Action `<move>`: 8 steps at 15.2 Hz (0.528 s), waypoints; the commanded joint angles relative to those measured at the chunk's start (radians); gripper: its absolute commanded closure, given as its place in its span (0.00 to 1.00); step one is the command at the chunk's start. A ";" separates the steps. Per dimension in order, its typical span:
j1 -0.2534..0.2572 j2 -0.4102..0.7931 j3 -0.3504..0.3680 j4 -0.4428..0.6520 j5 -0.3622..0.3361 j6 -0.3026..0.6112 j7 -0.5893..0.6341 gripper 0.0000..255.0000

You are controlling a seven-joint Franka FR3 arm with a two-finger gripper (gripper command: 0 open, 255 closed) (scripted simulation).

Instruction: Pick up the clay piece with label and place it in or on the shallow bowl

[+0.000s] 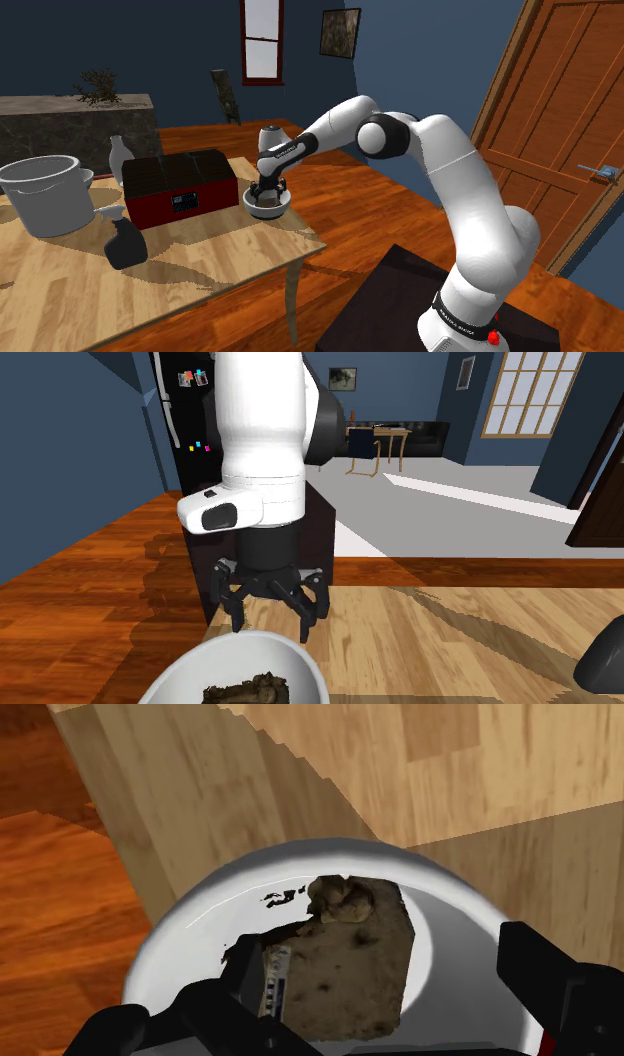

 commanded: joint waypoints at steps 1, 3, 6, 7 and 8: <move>-0.002 -0.044 0.005 -0.014 0.005 -0.030 -0.003 0.00; -0.003 -0.064 0.008 -0.021 0.007 -0.043 -0.003 0.00; -0.003 -0.064 0.008 -0.021 0.007 -0.043 -0.003 0.00; -0.003 -0.064 0.008 -0.021 0.007 -0.043 -0.003 0.00; -0.003 -0.064 0.008 -0.021 0.007 -0.043 -0.003 0.00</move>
